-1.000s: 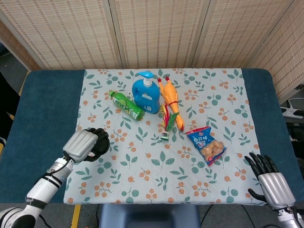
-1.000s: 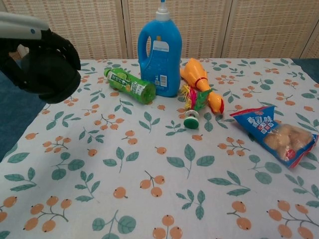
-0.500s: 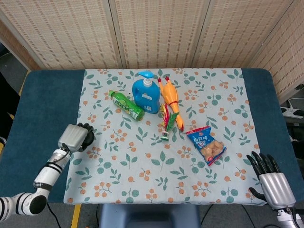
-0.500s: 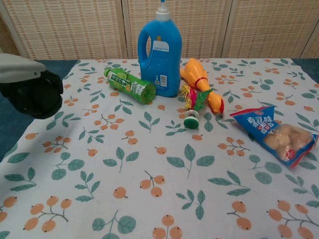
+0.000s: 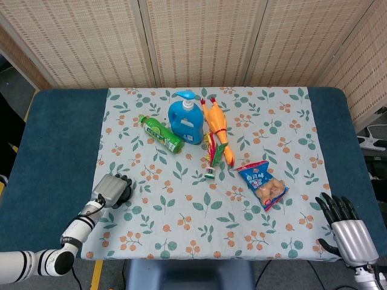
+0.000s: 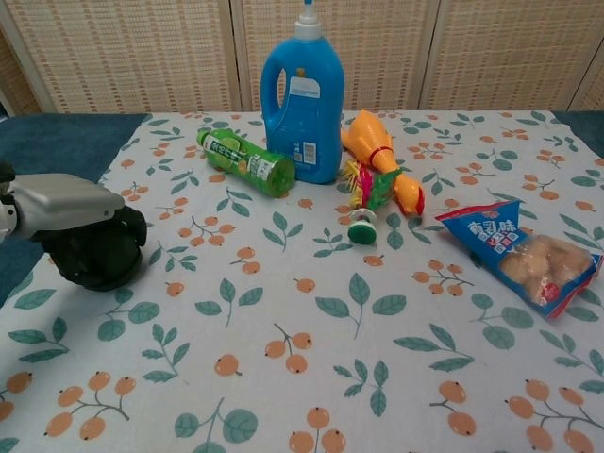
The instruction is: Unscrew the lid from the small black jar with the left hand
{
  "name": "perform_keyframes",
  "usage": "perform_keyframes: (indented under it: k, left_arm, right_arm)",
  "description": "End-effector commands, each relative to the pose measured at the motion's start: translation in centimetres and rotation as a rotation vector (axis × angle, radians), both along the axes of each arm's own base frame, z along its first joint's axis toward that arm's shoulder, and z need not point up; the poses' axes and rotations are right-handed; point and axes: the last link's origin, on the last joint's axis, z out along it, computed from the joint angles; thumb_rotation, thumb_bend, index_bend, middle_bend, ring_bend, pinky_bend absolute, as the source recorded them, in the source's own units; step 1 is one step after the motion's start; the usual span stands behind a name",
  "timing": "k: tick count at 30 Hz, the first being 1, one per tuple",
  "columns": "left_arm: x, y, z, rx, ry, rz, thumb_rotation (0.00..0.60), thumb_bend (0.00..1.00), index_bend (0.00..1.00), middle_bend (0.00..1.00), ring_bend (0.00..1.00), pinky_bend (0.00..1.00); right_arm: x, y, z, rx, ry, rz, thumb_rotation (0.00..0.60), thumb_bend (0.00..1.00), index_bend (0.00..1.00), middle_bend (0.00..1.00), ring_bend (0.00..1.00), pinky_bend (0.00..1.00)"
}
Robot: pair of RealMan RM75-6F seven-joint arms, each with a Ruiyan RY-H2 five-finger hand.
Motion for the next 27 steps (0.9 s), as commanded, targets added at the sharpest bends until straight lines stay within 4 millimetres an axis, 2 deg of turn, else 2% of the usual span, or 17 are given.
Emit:
perform_keyframes:
  k: [1,3,4,6,7,13,20,27]
  left_arm:
    - [0.0,0.0,-0.2,-0.006,-0.001,-0.006,0.6,0.58,0.31,0.39,0.37,0.67]
    - [0.1,0.1,-0.1,-0.002,-0.018,-0.019,0.6,0.53,0.11,0.21,0.19,0.55]
    - [0.2,0.0,-0.1,-0.003,-0.027,-0.02,0.6,0.52,0.06,0.14,0.12,0.5]
    - [0.3,0.0,0.1,-0.008,-0.044,-0.025,0.6,0.49,0.0,0.03,0.02,0.42]
    - [0.2,0.0,0.2,-0.012,-0.041,-0.028,0.6,0.48,0.0,0.01,0.0,0.41]
    - [0.6,-0.2,0.5,-0.019,-0.06,-0.031,0.6,0.44,0.0,0.0,0.0,0.3]
    - [0.7,-0.5,1.2,-0.01,-0.058,-0.033,0.6,0.43,0.0,0.0,0.0,0.25]
    - [0.0,-0.5,1.1,0.015,-0.037,-0.043,0.6,0.43,0.0,0.0,0.0,0.25]
  right_arm:
    - [0.0,0.0,0.0,0.0,-0.001,-0.001,0.6,0.07,0.0,0.0,0.0,0.0]
    - [0.0,0.1,0.1,0.001,-0.004,-0.001,0.6,0.07,0.0,0.0,0.0,0.0]
    - [0.0,0.1,0.1,0.001,-0.004,-0.001,0.6,0.07,0.0,0.0,0.0,0.0]
    - [0.1,0.2,0.1,0.006,-0.009,0.0,0.6,0.07,0.0,0.0,0.0,0.0]
    - [0.1,0.2,0.1,0.01,-0.014,0.0,0.6,0.07,0.0,0.0,0.0,0.0]
    - [0.1,0.1,0.2,0.004,-0.017,0.002,0.6,0.07,0.0,0.0,0.0,0.0]
    - [0.2,0.3,0.2,0.019,-0.025,0.007,0.6,0.07,0.0,0.0,0.0,0.0]
    - [0.2,0.5,0.3,0.027,-0.03,0.008,0.6,0.07,0.0,0.0,0.0,0.0]
